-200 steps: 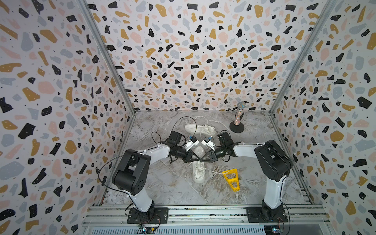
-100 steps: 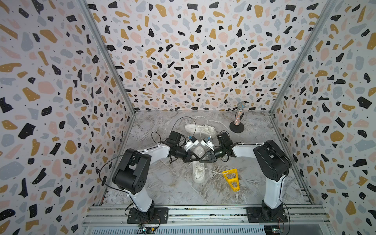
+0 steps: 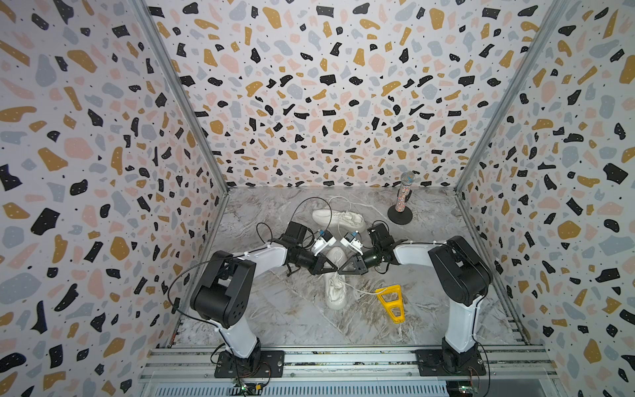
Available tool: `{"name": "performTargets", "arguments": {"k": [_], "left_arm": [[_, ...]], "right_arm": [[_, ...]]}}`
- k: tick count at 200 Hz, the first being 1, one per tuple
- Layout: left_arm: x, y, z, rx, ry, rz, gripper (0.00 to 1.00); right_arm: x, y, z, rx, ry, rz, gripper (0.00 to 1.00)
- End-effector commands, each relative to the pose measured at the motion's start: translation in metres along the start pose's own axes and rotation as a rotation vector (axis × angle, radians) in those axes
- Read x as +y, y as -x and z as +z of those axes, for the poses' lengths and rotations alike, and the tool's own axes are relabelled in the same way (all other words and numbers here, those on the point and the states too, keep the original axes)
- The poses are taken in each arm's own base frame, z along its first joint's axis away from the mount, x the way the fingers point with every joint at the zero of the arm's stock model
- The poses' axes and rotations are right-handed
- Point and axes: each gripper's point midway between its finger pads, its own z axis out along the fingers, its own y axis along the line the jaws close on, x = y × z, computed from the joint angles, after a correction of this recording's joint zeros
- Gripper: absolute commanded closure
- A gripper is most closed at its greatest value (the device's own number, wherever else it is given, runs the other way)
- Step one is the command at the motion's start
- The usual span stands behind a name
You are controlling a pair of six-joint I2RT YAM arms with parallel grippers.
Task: Tie the shoes
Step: Cross the shoelace with the shoelace.
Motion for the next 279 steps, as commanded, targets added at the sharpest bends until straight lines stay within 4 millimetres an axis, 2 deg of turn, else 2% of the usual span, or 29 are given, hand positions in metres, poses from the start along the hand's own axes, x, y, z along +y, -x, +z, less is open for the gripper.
{"name": "performTargets", "arguments": {"k": [1,36,65,121,215,255,279], "left_arm": [[0.008,0.006,0.0,-0.009,0.02,-0.017,1.0],[0.015,0.008,0.003,-0.002,0.047,-0.075,1.0],[0.012,0.008,0.008,0.008,0.033,-0.105,0.99],[0.002,0.01,0.008,0.011,0.019,-0.057,0.86],[0.0,0.01,-0.004,0.017,-0.007,-0.064,0.69],[0.002,0.007,-0.003,0.034,-0.008,-0.066,0.68],[0.007,0.007,-0.001,0.041,0.002,-0.079,0.71]], "right_arm": [[0.014,0.011,-0.007,-0.008,0.002,-0.058,1.0],[0.014,0.012,-0.007,-0.01,0.0,-0.061,1.0],[0.012,0.013,-0.006,-0.016,-0.004,-0.05,1.0],[0.008,0.012,-0.007,-0.003,-0.031,-0.047,1.0],[0.006,0.014,-0.008,-0.003,-0.038,-0.054,1.0],[0.008,0.015,-0.008,-0.004,-0.036,-0.056,1.0],[0.008,0.016,-0.008,-0.007,-0.033,-0.047,1.0]]}}
